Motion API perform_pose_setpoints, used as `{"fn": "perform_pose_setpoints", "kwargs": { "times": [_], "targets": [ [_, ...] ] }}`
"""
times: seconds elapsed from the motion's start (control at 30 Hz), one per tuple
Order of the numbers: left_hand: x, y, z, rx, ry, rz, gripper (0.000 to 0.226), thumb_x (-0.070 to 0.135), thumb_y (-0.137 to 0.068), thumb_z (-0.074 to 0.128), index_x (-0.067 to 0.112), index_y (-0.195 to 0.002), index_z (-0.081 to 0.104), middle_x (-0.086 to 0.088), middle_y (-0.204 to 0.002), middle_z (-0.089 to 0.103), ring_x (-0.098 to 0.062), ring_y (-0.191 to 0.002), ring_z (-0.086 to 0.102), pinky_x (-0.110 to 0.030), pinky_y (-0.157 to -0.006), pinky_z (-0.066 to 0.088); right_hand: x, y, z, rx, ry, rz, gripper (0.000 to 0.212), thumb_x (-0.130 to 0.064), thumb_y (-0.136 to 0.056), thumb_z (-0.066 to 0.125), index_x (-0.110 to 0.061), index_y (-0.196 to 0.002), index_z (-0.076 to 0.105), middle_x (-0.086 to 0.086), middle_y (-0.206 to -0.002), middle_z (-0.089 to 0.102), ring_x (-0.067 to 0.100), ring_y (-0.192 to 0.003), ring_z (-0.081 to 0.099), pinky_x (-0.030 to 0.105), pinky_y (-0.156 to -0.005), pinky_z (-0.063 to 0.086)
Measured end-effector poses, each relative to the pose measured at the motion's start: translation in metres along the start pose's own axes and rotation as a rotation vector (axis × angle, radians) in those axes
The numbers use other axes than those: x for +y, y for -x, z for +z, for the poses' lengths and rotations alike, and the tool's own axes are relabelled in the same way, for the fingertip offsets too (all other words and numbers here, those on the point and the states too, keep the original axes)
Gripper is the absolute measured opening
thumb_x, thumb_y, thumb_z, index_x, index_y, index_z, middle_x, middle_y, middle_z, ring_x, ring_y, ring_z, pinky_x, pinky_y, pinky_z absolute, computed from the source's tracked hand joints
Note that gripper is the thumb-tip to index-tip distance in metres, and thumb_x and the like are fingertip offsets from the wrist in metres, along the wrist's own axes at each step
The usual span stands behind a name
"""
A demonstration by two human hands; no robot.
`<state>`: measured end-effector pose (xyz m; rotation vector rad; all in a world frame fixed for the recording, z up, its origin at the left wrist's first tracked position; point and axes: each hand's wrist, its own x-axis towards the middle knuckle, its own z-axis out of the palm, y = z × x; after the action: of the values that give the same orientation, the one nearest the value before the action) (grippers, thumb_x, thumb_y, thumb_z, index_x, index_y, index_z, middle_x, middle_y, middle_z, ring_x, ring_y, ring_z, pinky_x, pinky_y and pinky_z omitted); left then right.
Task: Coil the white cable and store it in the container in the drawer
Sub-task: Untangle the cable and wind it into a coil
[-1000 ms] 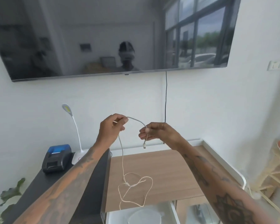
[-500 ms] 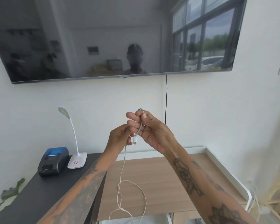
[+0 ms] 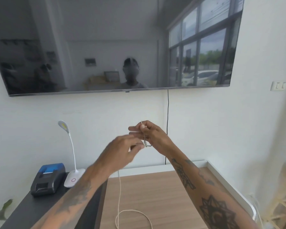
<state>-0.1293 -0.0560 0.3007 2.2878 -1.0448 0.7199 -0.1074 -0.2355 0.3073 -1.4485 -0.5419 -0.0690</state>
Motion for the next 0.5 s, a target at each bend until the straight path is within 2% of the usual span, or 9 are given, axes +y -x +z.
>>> {"fn": "perform_pose_setpoints", "kwargs": {
  "times": [0.07,0.1,0.17,0.23,0.3,0.37,0.43,0.5],
  "targets": [
    [-0.009,-0.015,-0.021,0.064,0.023,0.0,0.008,0.028,-0.091,0.071,0.025,-0.089,0.078,0.012,-0.078,0.064,-0.001,-0.067,0.055,-0.03,-0.066,0.047,0.002,0.005,0.009,-0.069,0.055,0.029,0.024,-0.019,-0.109,0.039,-0.005,-0.104,0.057,0.018,-0.094,0.069,0.017,-0.071,0.071,0.031,-0.068,0.049],
    [-0.014,-0.022,-0.029,0.091,0.045,-0.022,0.006,0.03,-0.088,0.075,0.024,-0.086,0.077,0.008,-0.079,0.066,-0.006,-0.069,0.059,-0.032,-0.065,0.048,0.002,0.006,0.013,-0.083,0.071,0.046,0.029,-0.025,-0.109,0.036,-0.006,-0.104,0.058,0.018,-0.089,0.071,0.016,-0.062,0.066,0.028,-0.059,0.042],
    [-0.024,-0.034,-0.04,0.147,0.071,-0.084,0.013,0.035,-0.081,0.081,0.023,-0.079,0.075,0.003,-0.078,0.067,-0.017,-0.07,0.062,-0.033,-0.063,0.049,0.003,0.008,0.02,-0.079,0.035,0.076,0.042,-0.037,-0.11,0.029,-0.009,-0.106,0.06,0.009,-0.085,0.075,0.015,-0.052,0.056,0.026,-0.051,0.035],
    [-0.033,-0.042,-0.044,0.177,0.184,-0.162,0.019,0.038,-0.075,0.085,0.023,-0.075,0.074,-0.002,-0.075,0.07,-0.02,-0.065,0.059,-0.03,-0.06,0.048,0.003,0.008,0.024,-0.079,-0.043,0.07,0.046,-0.039,-0.11,0.025,-0.011,-0.107,0.062,0.001,-0.077,0.072,0.013,-0.049,0.048,0.025,-0.05,0.034],
    [-0.039,-0.046,-0.043,0.189,0.34,-0.234,0.024,0.045,-0.072,0.085,0.023,-0.076,0.076,-0.009,-0.076,0.072,-0.022,-0.06,0.053,-0.027,-0.057,0.044,0.0,0.008,0.026,-0.088,-0.095,0.034,0.037,-0.029,-0.11,0.031,-0.01,-0.109,0.063,-0.002,-0.07,0.068,0.012,-0.049,0.046,0.023,-0.05,0.036],
    [-0.043,-0.046,-0.037,0.193,0.475,-0.303,0.026,0.048,-0.072,0.083,0.024,-0.078,0.077,-0.018,-0.082,0.072,-0.019,-0.063,0.053,-0.03,-0.058,0.045,-0.004,0.009,0.03,-0.098,-0.159,0.003,0.029,-0.02,-0.109,0.035,-0.008,-0.111,0.061,-0.002,-0.072,0.069,0.013,-0.052,0.05,0.021,-0.054,0.04],
    [-0.046,-0.043,-0.028,0.194,0.598,-0.354,0.007,0.033,-0.08,0.083,0.029,-0.078,0.078,-0.027,-0.09,0.071,-0.026,-0.071,0.059,-0.036,-0.061,0.05,-0.008,0.011,0.033,-0.115,-0.241,-0.028,0.027,-0.015,-0.109,0.035,-0.004,-0.112,0.059,-0.001,-0.081,0.074,0.014,-0.057,0.06,0.022,-0.06,0.047],
    [-0.049,-0.035,-0.016,0.18,0.673,-0.395,0.019,0.016,-0.086,0.074,0.033,-0.081,0.079,-0.032,-0.095,0.069,-0.028,-0.071,0.06,-0.041,-0.063,0.053,-0.012,0.011,0.036,-0.137,-0.316,-0.058,0.028,-0.013,-0.108,0.033,-0.002,-0.114,0.058,0.003,-0.093,0.077,0.016,-0.067,0.07,0.024,-0.065,0.054]
  ]
}}
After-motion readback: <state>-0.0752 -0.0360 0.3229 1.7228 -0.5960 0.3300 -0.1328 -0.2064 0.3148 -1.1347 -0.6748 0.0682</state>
